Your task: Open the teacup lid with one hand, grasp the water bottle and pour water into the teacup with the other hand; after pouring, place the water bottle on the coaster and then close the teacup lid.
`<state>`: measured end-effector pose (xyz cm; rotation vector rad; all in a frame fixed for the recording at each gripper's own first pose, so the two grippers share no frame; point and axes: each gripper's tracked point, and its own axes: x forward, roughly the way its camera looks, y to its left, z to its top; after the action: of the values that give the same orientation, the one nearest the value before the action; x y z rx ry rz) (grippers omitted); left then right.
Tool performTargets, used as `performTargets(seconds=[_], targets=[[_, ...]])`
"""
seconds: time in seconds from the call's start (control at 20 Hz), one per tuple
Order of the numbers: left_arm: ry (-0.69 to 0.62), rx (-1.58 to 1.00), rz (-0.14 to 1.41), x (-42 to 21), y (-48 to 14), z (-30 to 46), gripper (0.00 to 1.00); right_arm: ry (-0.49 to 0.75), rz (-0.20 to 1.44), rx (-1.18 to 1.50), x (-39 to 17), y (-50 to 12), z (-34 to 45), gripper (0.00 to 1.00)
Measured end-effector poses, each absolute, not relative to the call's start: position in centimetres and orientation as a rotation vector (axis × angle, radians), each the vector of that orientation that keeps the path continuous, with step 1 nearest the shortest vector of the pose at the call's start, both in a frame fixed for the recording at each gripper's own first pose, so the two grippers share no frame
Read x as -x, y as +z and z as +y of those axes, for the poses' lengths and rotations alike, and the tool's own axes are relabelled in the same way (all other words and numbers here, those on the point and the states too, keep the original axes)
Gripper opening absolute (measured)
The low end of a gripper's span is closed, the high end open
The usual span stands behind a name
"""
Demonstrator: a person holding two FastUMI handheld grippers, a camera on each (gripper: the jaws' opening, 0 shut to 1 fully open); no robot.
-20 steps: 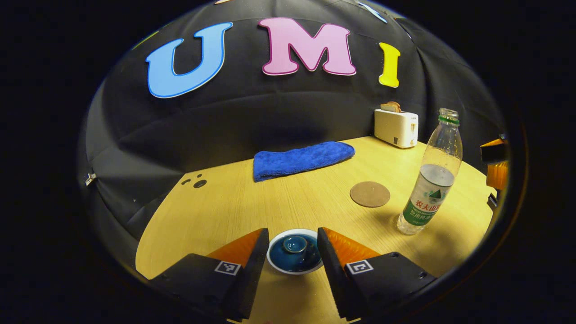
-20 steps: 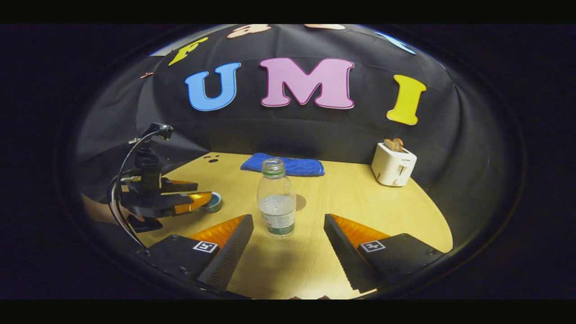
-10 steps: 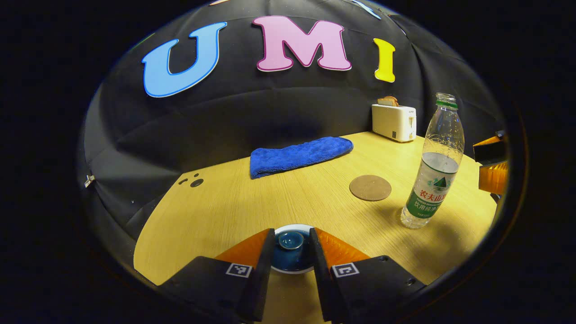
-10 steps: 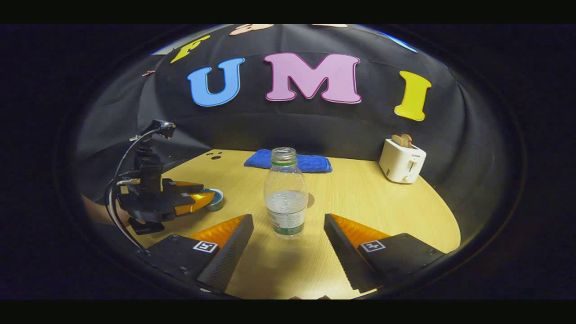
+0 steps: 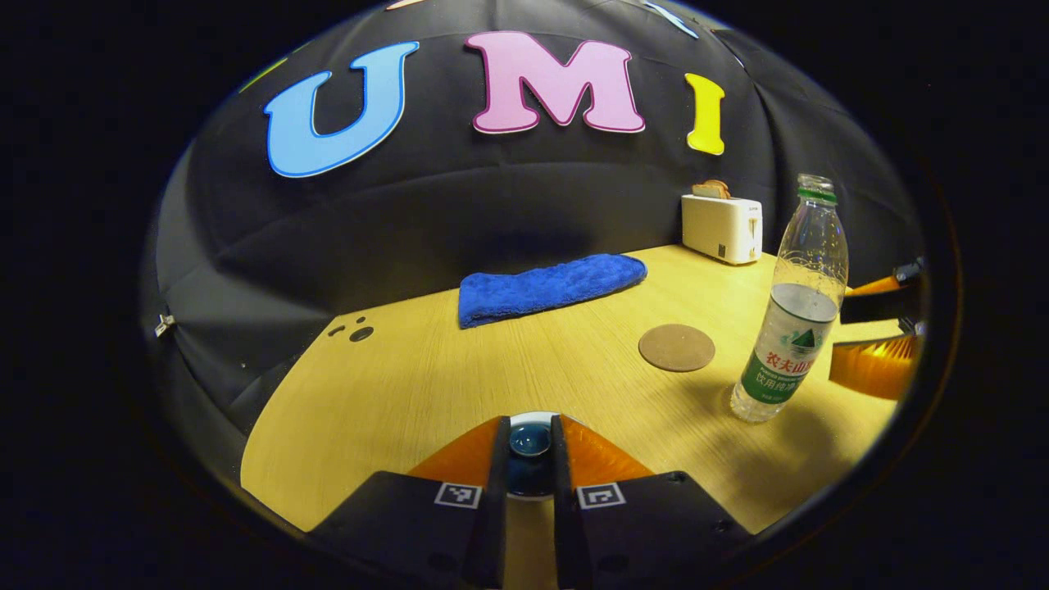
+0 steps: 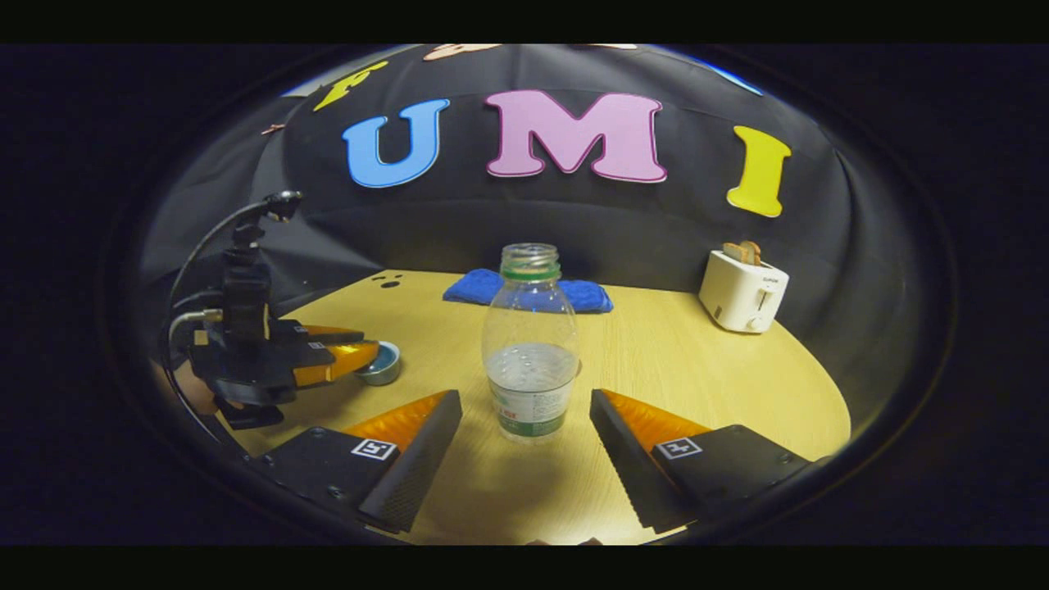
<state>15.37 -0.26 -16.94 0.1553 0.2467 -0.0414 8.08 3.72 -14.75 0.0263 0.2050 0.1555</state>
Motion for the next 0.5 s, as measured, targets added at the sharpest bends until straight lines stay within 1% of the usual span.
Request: performTargets(seconds=[0.3,0.35,0.4,0.45,0.5], targets=[[-0.042,-0.121,0.185,-14.5,-14.4,0.3,0.27,0.113,0.202,-0.037,-9.7,-16.0,4.1,0.98],[-0.041,-0.120,0.178,-14.2,-14.2,0.5,0.24,0.100,0.199,-0.046,-9.9,-16.1,4.0,0.98],[-0.040,-0.115,0.175,-13.9,-13.9,0.7,0.27,0.083,0.187,-0.053,-10.2,-15.9,3.9,0.98],[-0.040,-0.113,0.173,-13.7,-13.8,0.8,0.27,0.074,0.178,-0.055,-10.5,-15.6,3.9,0.98],[-0.039,-0.110,0.171,-13.4,-13.8,0.9,0.31,0.067,0.168,-0.054,-10.8,-15.5,4.1,0.98]])
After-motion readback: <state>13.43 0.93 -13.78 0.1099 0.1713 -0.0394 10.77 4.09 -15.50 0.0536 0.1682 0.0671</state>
